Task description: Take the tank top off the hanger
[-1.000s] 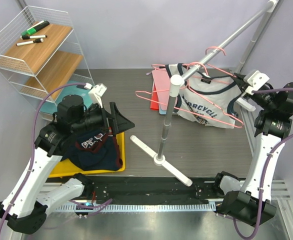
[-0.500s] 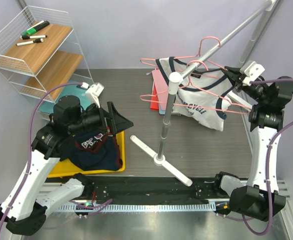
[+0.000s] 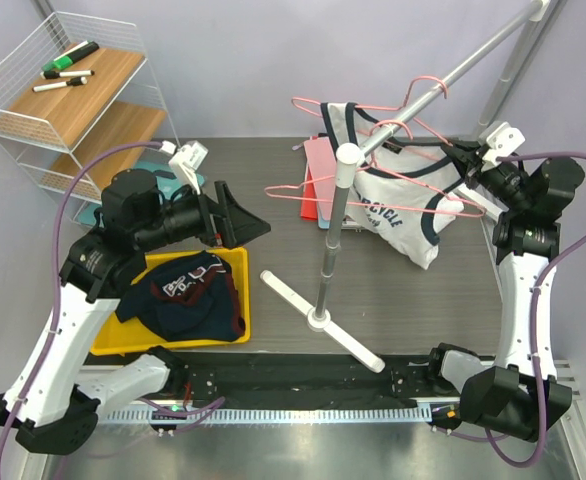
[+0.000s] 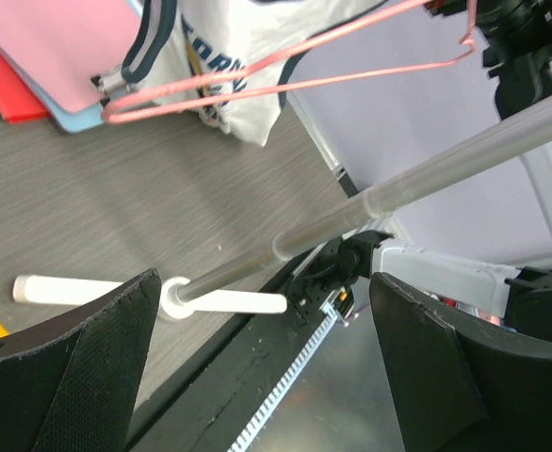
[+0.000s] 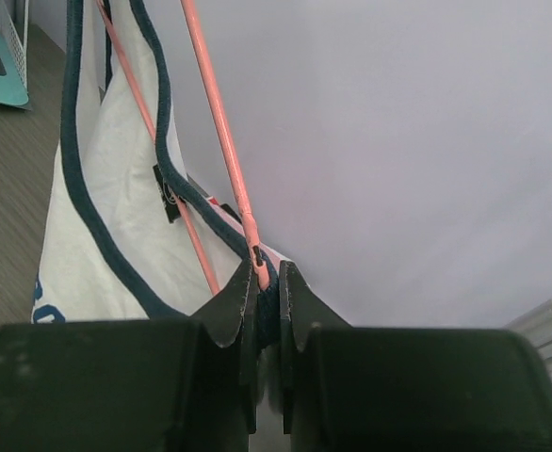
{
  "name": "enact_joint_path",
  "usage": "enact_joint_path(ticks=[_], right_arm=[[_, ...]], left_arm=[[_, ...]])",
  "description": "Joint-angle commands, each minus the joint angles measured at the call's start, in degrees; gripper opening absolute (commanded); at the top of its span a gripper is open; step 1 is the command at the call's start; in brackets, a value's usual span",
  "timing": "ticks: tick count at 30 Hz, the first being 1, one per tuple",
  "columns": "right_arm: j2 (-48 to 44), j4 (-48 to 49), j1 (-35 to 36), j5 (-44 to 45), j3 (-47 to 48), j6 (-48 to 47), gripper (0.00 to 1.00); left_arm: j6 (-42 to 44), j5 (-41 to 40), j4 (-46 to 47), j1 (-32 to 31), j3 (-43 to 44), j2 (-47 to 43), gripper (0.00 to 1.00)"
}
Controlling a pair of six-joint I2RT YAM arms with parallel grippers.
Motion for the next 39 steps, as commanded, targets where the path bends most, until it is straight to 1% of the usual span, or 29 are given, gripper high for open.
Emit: enact_joint_path(ticks=[1, 9, 13, 20, 24, 27, 33, 35, 39], right_arm=[[-0.46, 1.33, 0.47, 1.72, 0.76, 1.74, 0.01], [0.68, 2.29, 1.08, 2.77, -0.46, 4.9, 0.01], [1.91, 2.74, 2.66, 2.68, 1.03, 5.44, 0.01], [2.62, 1.33, 4.15, 3.65, 4.63, 5.79, 0.01], [1.74, -0.07, 4.24, 4.62, 6.38, 4.48, 0.01], [2.26, -3.14, 4.24, 5.23, 8.58, 3.24, 0.01], [2.62, -5.35, 4.24, 5.94, 10.69, 0.95, 0.01], [3.58, -7.54, 4.16, 5.85, 12.36, -0.53, 0.01], [4.72, -7.81, 4.24, 6.29, 13.42, -0.81, 0.01]], left_arm=[[0.21, 1.14, 3.04, -0.21, 5.42, 2.36, 0.91], [-1.02, -0.44, 5.14, -0.21, 9.82, 4.75, 0.9], [-2.08, 0.35, 7.52, -0.21, 8.78, 4.48, 0.89], [-2.69, 0.17, 8.58, -0.21, 7.19, 4.13, 0.89], [-2.69, 0.35, 8.49, -0.21, 7.01, 4.39, 0.89], [-2.43, 0.09, 8.23, -0.3, 6.66, 4.22, 0.88], [-2.34, -0.18, 8.14, -0.21, 5.52, 3.34, 0.88], [-2.34, -0.36, 8.14, -0.21, 5.17, 2.9, 0.88], [-2.34, -0.36, 7.87, -0.21, 5.17, 2.72, 0.87]])
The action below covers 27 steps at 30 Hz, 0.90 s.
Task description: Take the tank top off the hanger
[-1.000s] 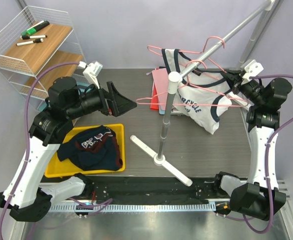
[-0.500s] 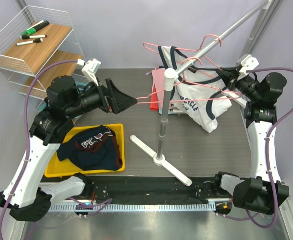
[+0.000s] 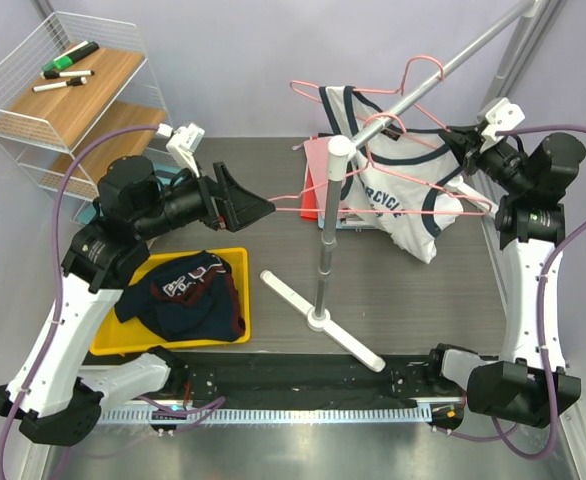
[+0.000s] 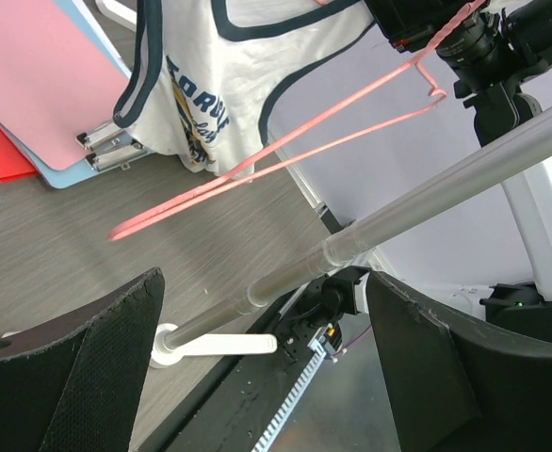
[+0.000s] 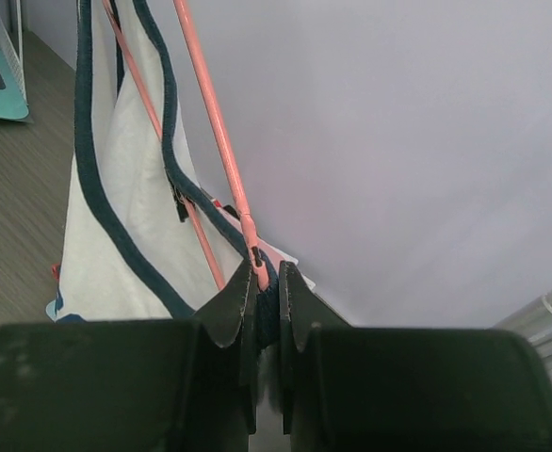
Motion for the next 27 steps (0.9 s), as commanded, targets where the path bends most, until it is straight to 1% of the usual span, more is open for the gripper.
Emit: enact_joint_path(ticks=[1, 13, 18, 22, 25, 27], right_arm=[[1.21, 1.98, 0.62, 1.2, 4.35, -0.89, 0.01], [5.43, 3.04, 0.62, 1.19, 6.73, 1.92, 0.01], [3.41, 2.6, 0.62, 4.88, 3.31, 2.62, 0.01], [0.43, 2.07, 0.44, 11.29, -2.05, 3.32, 0.01], [-0.54, 1.98, -0.35, 13.94, -3.99, 5.6, 0.01], [-0.9, 1.98, -1.05, 14.55, -4.61, 8.94, 0.01]], left_arm=[[-0.11, -0.2, 2.15, -0.21, 0.05, -1.19, 0.87], [0.5, -0.11, 1.71, -0.21, 0.05, -0.92, 0.86], [1.12, -0.47, 1.62, -0.21, 0.23, -0.31, 0.86], [1.12, 0.32, 1.62, -0.21, 0.14, 0.57, 0.85], [1.2, 0.5, 1.62, -0.21, 0.14, 0.83, 0.85], [1.47, 0.41, 1.53, -0.21, 0.05, 0.83, 0.85]])
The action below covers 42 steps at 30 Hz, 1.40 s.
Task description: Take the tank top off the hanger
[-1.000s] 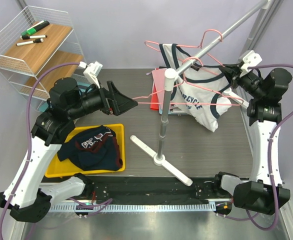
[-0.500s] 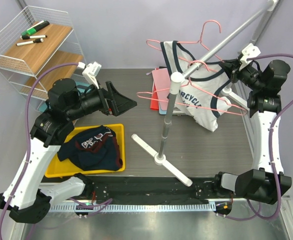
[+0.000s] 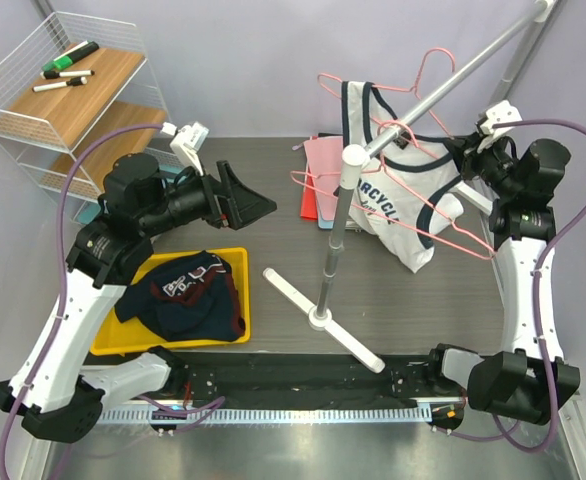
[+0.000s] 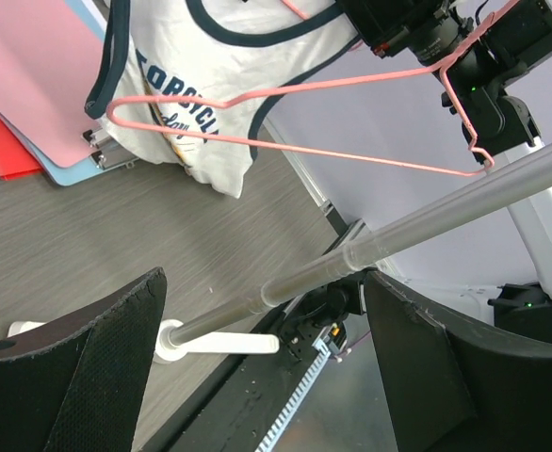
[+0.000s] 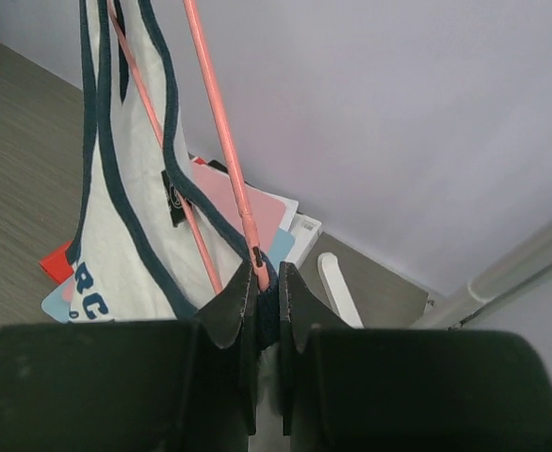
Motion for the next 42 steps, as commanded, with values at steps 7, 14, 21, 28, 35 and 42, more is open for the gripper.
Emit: enact_joint_path(ticks=[7, 14, 21, 28, 35, 42], right_arm=[[-5.57, 2.88, -2.48, 3.32, -6.57, 12.23, 0.01], [-11.72, 16.61, -2.39, -2.03, -19.93, 24.26, 0.01], [-12.78, 29.52, -0.29, -6.8, -29.26, 35.37, 0.01], [-13.66, 30.55, 1.82, -7.93, -33.12, 36.93, 0.01], [-9.7, 44.78, 2.35, -11.72, -34.62, 54.59, 0.01], [-10.32, 46.56, 3.32, -11.45, -32.0, 58.11, 0.01]], left_arm=[[2.3, -0.16, 0.3, -0.21, -0.04, -0.17, 0.85], [3.36, -3.49, -0.23, -0.21, 0.49, 1.58, 0.85], [1.78, -10.71, 3.46, -0.21, -1.88, 0.71, 0.82], [1.43, -11.94, 5.31, -0.21, -3.03, 1.93, 0.83], [-3.14, -17.03, 2.5, 1.37, 0.75, 6.94, 0.87], [-5.51, -16.77, 6.53, 2.25, 1.98, 9.32, 0.8]])
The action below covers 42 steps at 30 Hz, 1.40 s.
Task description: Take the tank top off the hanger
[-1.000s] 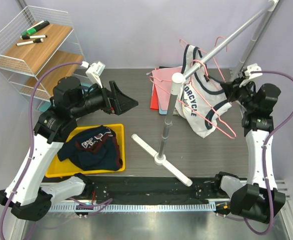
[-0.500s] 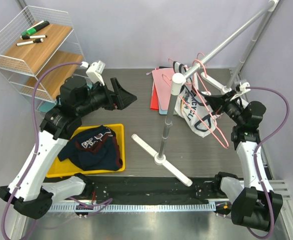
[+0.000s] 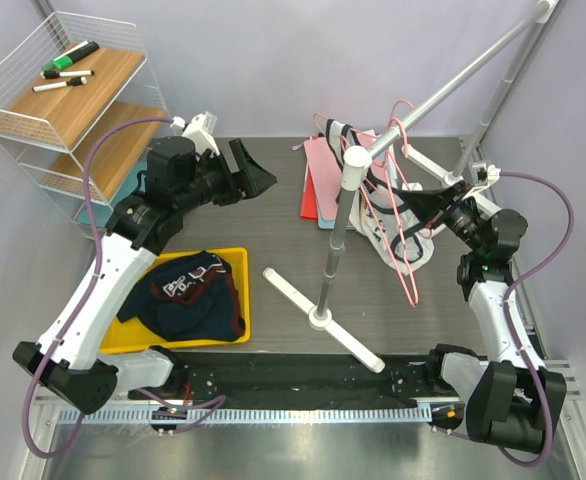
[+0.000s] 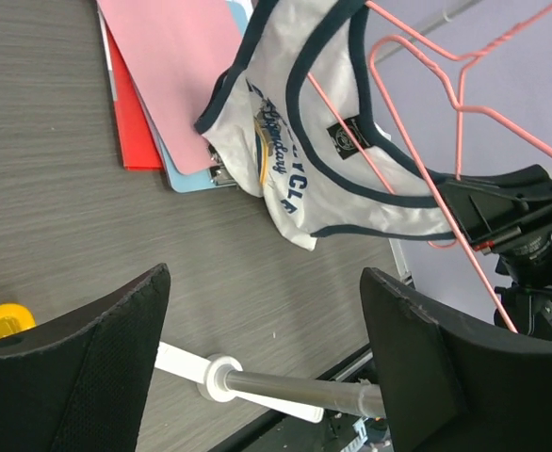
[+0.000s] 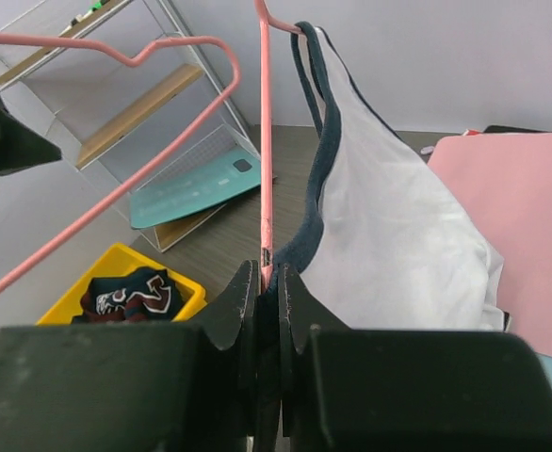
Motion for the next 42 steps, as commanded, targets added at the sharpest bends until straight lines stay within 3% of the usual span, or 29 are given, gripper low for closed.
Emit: enact_joint_path(ticks=[1, 9, 18, 27, 33, 42], right_arm=[[-1.09, 7.98, 0.78, -0.96, 4.18, 5.27, 0.01], [-0.92, 10.26, 3.85, -0.26, 8.41, 9.14, 0.01], [1.28, 11.15, 6.23, -0.52, 10.34, 9.49, 0.01], [5.66, 14.21, 7.02, -1.31, 10.87, 9.75, 0.01], [8.75, 14.66, 9.13, -2.45, 12.45, 8.53, 0.01], [14.02, 20.11, 10.98, -3.77, 13.15, 9.93, 0.01]], left_arm=[[-2.24, -0.69, 5.01, 0.7, 3.54, 0.23, 0.79], [1.62, 4.04, 6.95, 1.66, 9.33, 3.65, 0.7], [7.16, 9.34, 5.37, 1.14, 21.46, 15.6, 0.61], [13.67, -2.34, 5.1, -2.37, 25.68, 22.99, 0.62], [14.37, -4.72, 6.16, -3.17, 27.88, 26.94, 0.68], [15.25, -10.78, 6.34, -3.17, 28.67, 29.85, 0.66]])
